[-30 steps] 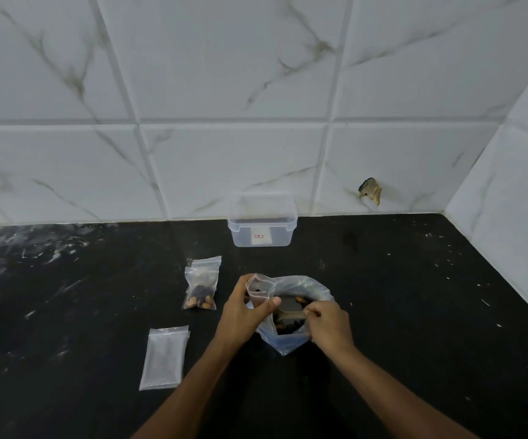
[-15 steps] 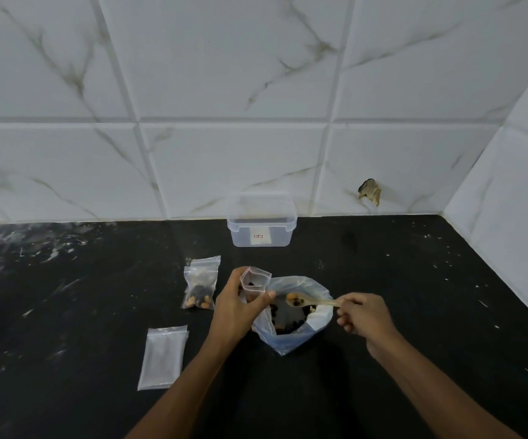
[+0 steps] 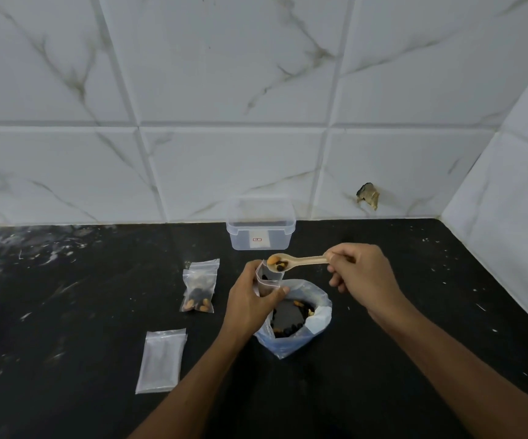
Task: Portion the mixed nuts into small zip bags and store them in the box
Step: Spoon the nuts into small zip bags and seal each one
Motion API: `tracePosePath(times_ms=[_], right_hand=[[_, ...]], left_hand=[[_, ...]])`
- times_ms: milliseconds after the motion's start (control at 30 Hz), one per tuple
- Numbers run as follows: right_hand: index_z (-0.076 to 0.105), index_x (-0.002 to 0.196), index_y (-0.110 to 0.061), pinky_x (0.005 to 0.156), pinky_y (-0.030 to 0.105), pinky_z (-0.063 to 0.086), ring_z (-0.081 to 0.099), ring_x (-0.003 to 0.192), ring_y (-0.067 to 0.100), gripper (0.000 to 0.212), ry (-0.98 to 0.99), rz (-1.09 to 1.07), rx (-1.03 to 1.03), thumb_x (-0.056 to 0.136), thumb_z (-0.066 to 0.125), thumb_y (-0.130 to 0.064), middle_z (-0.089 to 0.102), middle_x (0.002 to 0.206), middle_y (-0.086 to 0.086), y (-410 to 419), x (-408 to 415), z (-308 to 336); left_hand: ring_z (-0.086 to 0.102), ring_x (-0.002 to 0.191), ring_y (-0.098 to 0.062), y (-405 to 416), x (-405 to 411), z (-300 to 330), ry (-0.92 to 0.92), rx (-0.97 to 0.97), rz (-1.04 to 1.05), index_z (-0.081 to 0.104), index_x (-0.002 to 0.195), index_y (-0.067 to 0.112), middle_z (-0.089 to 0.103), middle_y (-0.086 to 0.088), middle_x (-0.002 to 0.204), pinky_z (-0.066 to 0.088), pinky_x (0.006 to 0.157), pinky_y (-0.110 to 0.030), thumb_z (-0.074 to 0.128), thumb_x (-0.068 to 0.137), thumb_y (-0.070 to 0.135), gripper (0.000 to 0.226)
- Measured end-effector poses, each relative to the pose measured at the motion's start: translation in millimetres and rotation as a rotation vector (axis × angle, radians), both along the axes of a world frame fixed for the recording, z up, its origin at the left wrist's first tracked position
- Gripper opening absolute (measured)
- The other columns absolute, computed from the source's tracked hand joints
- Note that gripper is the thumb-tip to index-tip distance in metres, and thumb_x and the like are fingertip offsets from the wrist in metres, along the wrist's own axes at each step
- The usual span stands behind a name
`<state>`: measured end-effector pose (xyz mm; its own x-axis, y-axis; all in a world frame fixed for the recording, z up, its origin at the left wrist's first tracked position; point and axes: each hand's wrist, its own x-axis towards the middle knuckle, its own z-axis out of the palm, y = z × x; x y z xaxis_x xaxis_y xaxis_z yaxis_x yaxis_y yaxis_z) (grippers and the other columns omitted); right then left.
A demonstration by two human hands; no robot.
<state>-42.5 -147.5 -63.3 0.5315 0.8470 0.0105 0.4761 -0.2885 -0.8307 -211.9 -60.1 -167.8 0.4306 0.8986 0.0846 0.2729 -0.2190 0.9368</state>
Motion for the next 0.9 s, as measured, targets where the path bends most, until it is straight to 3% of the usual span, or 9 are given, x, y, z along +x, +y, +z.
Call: tracePosePath(times_ms=[100,167,233,367,467,567,700,833,900], right_hand=[[0.070,0.092,-0.017,0.052,0.014,0.048,0.062,0.057,0.004,0.014,-0.324,0.092,0.107,0.094,0.057,-0.011,0.065,0.074,-0.005,-2.5,-12.6,-6.1],[0.071,0.089,-0.011,0.058,0.024,0.052,0.060,0.063,0.009,0.012,-0.543,0.163,0.224,0.092,0.060,-0.007,0.065,0.076,0.001,-3.3,-18.3,-14.2],[0.069,0.084,-0.010,0.054,0.031,0.052,0.057,0.061,0.014,0.009,-0.703,0.235,0.261,0.089,0.062,-0.006,0.061,0.074,0.002,-3.5,-22.6,-22.5],[0.064,0.077,-0.013,0.046,0.012,0.033,0.046,0.049,0.006,0.007,-0.969,0.382,0.267,0.078,0.069,-0.009,0.055,0.069,0.000,-9.2,-32.4,-27.7],[0.065,0.077,-0.013,0.047,0.011,0.031,0.044,0.048,0.005,0.011,-1.042,0.441,0.291,0.073,0.074,-0.009,0.055,0.068,0.000,-12.7,-35.7,-27.2],[0.066,0.080,-0.012,0.047,0.013,0.038,0.048,0.051,0.006,0.006,-0.989,0.362,0.317,0.078,0.071,-0.009,0.057,0.071,0.000,-9.7,-29.6,-24.8],[0.071,0.096,-0.008,0.059,0.012,0.045,0.055,0.063,0.003,0.013,-0.568,0.081,0.394,0.086,0.064,-0.002,0.063,0.078,-0.002,-9.7,-16.3,-12.9],[0.071,0.094,-0.015,0.059,0.022,0.051,0.063,0.064,0.008,0.014,-0.281,-0.092,0.186,0.092,0.059,-0.009,0.064,0.071,-0.006,-13.4,-2.1,-27.7],[0.070,0.086,-0.016,0.055,0.018,0.046,0.063,0.061,0.008,0.017,-0.242,-0.120,0.075,0.093,0.057,-0.010,0.065,0.068,-0.005,-14.8,2.8,-48.7]], left_hand=[[0.060,0.096,0.011,-1.0,1.3,-0.5,-0.012,-0.004,0.001,0.047,0.104,0.050,0.064,0.020,0.106,0.048,0.074,-0.007,0.080,0.081,0.029,0.045],[0.061,0.095,0.011,-1.3,1.4,-0.9,-0.016,-0.009,0.007,0.048,0.104,0.049,0.065,0.018,0.106,0.049,0.073,-0.006,0.080,0.081,0.029,0.044],[0.063,0.094,0.007,-0.8,1.5,-2.3,-0.015,-0.008,0.014,0.048,0.104,0.048,0.065,0.016,0.106,0.049,0.073,-0.008,0.080,0.081,0.030,0.043],[0.064,0.094,0.006,-0.7,2.2,-3.4,-0.034,-0.003,0.020,0.050,0.104,0.046,0.067,0.015,0.104,0.049,0.074,-0.008,0.081,0.080,0.026,0.044],[0.065,0.094,0.005,-1.3,3.6,-3.6,-0.046,-0.007,0.008,0.051,0.105,0.045,0.068,0.013,0.103,0.051,0.076,-0.011,0.080,0.080,0.024,0.044],[0.064,0.094,0.005,-1.4,3.2,-4.7,-0.053,-0.005,0.024,0.050,0.107,0.045,0.067,0.015,0.105,0.051,0.076,-0.012,0.081,0.080,0.028,0.045],[0.062,0.096,0.007,-0.8,-4.0,-7.2,-0.064,-0.013,0.057,0.050,0.115,0.040,0.066,0.017,0.106,0.050,0.076,-0.013,0.080,0.081,0.031,0.046],[0.061,0.096,0.011,0.9,-12.8,-7.6,-0.071,-0.024,0.080,0.049,0.116,0.039,0.064,0.015,0.106,0.048,0.073,-0.007,0.079,0.082,0.027,0.047],[0.060,0.095,0.012,1.0,-15.3,-6.6,-0.067,-0.025,0.089,0.046,0.113,0.043,0.064,0.014,0.107,0.047,0.072,-0.004,0.078,0.083,0.026,0.047]])
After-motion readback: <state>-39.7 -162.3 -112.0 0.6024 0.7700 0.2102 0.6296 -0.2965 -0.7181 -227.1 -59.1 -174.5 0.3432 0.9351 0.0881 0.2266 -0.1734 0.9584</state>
